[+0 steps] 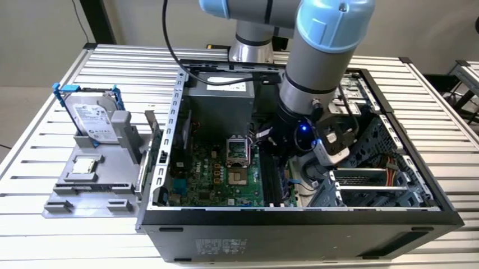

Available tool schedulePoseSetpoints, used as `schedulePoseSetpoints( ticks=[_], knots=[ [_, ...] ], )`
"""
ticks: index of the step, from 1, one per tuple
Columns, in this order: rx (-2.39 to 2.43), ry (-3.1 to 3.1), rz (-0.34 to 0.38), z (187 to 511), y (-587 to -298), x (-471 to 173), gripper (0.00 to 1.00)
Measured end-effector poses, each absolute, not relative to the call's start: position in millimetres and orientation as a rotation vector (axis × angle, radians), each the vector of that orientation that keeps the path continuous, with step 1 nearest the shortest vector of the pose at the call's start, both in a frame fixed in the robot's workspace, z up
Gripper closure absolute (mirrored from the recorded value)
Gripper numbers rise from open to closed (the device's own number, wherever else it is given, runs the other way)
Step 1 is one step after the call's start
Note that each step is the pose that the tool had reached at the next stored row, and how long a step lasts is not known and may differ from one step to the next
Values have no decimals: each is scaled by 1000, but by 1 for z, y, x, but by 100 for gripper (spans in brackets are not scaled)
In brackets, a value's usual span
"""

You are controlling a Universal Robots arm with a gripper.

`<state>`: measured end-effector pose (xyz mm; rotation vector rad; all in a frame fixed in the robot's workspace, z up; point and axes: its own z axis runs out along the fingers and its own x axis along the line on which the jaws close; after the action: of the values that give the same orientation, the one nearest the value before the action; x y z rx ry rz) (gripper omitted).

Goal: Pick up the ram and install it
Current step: 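Insert the ram into the slot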

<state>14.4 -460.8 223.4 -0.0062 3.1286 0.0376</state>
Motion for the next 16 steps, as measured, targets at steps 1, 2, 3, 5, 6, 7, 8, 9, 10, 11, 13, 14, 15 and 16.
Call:
schedulePoseSetpoints(
  ticks=[1,2,3,5,6,7,8,9,10,11,13,14,15,16],
  knots=[
    [-7,3129,38,223,-461,14,100],
    [-7,3129,37,222,-460,14,100],
    [-7,3129,36,222,-460,14,100],
    [-7,3129,36,221,-460,14,100],
    [-7,3129,35,220,-460,14,100],
    [-7,3129,35,220,-460,14,100],
    [-7,3129,36,220,-460,14,100],
    [-7,3129,35,220,-460,14,100],
    [-7,3129,36,220,-460,13,100],
    [-7,3129,36,220,-460,13,100],
    [-7,3129,36,219,-460,13,100],
    [-7,3129,36,219,-460,13,100],
    [-7,3129,35,218,-460,13,100],
    [-7,3129,36,218,-460,13,100]
  ],
)
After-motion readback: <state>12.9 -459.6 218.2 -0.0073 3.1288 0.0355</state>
